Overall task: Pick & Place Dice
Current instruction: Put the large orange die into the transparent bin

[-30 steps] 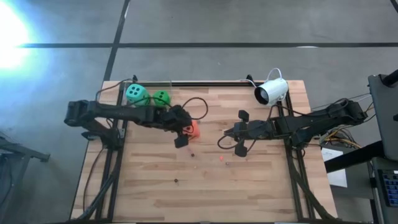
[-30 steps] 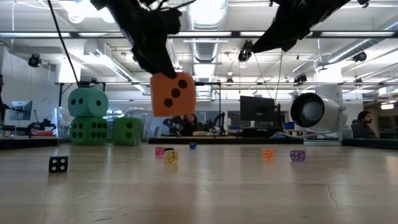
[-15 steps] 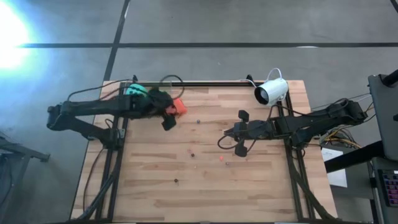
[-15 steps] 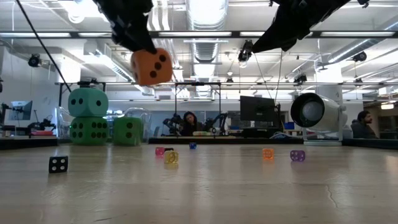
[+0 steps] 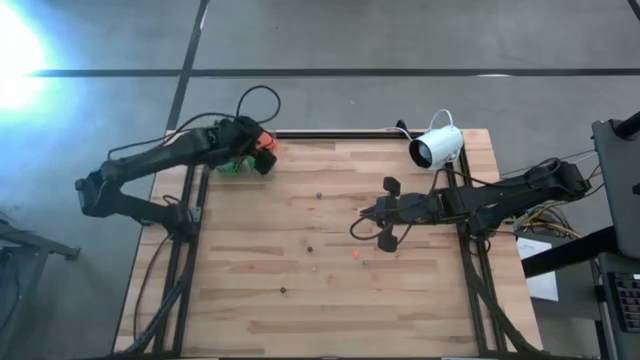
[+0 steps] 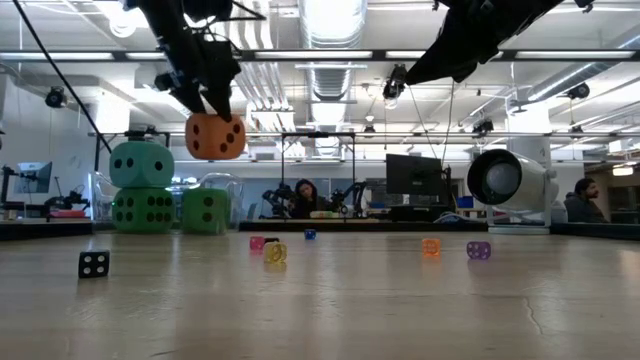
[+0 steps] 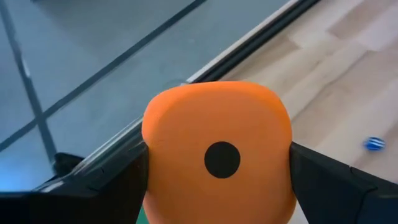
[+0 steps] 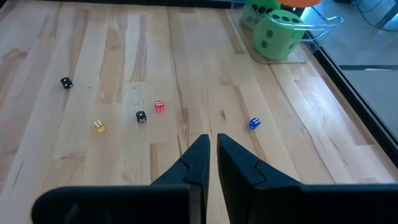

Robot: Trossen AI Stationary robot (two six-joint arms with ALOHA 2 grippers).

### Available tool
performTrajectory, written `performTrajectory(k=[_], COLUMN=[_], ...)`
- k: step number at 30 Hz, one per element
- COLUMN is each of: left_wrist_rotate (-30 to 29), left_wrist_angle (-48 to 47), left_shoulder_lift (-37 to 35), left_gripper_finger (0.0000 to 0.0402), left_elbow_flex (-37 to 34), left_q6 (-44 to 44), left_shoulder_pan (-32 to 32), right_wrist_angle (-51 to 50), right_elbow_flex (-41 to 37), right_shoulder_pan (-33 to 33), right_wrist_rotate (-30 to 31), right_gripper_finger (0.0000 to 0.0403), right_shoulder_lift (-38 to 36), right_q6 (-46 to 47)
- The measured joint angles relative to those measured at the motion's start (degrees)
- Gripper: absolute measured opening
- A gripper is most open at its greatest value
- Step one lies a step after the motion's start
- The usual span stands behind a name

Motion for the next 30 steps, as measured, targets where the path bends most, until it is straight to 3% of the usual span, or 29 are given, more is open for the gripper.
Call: performTrajectory(k=[7, 17, 30], left_wrist_rotate=[0.2, 0.3, 0.8], left_wrist_angle=[-0.1, -0.4, 0.0], left_shoulder_lift=[0.3, 0.3, 1.3], left_gripper_finger=[0.0350, 0.0385, 0.0399], left_elbow_flex=[0.0, -0.6, -0.6], left_q6=[0.4, 2.6, 1.5], left_shoulder_pan=[2.9, 3.1, 3.8], right_wrist_angle=[0.0, 0.0, 0.0], right_elbow_flex=[0.0, 0.0, 0.0], right_shoulder_pan=[0.0, 0.0, 0.0], right_wrist_rotate=[0.0, 0.0, 0.0], right_gripper_finger=[0.0027, 0.0027, 0.0027], right_shoulder_lift=[0.0, 0.0, 0.0], right_q6=[0.0, 0.0, 0.0])
